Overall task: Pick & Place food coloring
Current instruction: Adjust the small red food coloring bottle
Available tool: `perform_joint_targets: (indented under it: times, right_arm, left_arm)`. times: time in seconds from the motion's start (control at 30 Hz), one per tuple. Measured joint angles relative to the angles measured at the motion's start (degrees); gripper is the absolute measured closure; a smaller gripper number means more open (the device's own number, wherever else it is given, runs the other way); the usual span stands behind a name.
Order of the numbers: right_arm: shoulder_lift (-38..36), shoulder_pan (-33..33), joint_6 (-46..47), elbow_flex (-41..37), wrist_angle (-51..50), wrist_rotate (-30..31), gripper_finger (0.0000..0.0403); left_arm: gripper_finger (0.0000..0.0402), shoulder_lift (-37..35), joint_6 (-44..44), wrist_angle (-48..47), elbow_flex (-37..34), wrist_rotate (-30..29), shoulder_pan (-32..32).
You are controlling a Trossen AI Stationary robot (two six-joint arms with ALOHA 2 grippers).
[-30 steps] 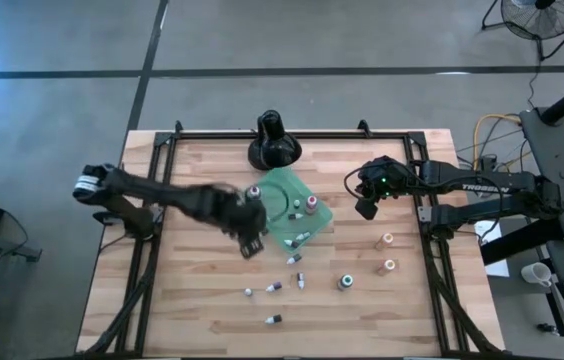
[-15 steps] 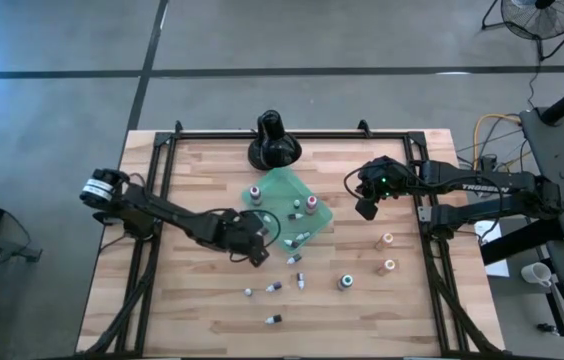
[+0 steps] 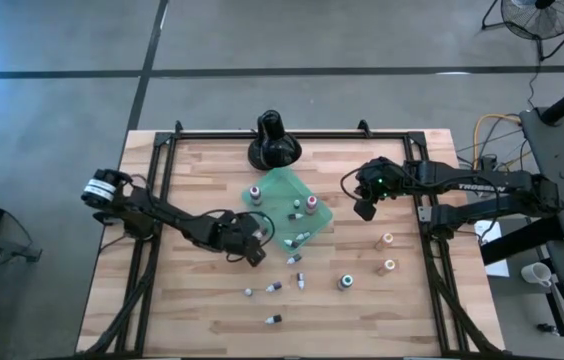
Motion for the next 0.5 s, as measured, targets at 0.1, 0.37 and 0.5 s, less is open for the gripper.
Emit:
perform_joint_targets:
  times: [0.1,0.37,0.5]
  right_arm:
    - [0.02,0.00,0.05,0.00,-0.08,0.00,0.0365]
    - [0.26,0.00,0.17,0.00,-0.10,0.02,0.0365]
    - [0.26,0.00,0.17,0.00,-0.12,0.01,0.0365]
  left_arm:
    - [0.0229,0.98,1.01,2.36,-0.32,-0.10,0.18]
    - [0.0229,4.63,0.75,5.64,-0.26,-0.48,0.92]
    - [0.0231,4.90,-0.10,5.88,-0.19,-0.45,1.21]
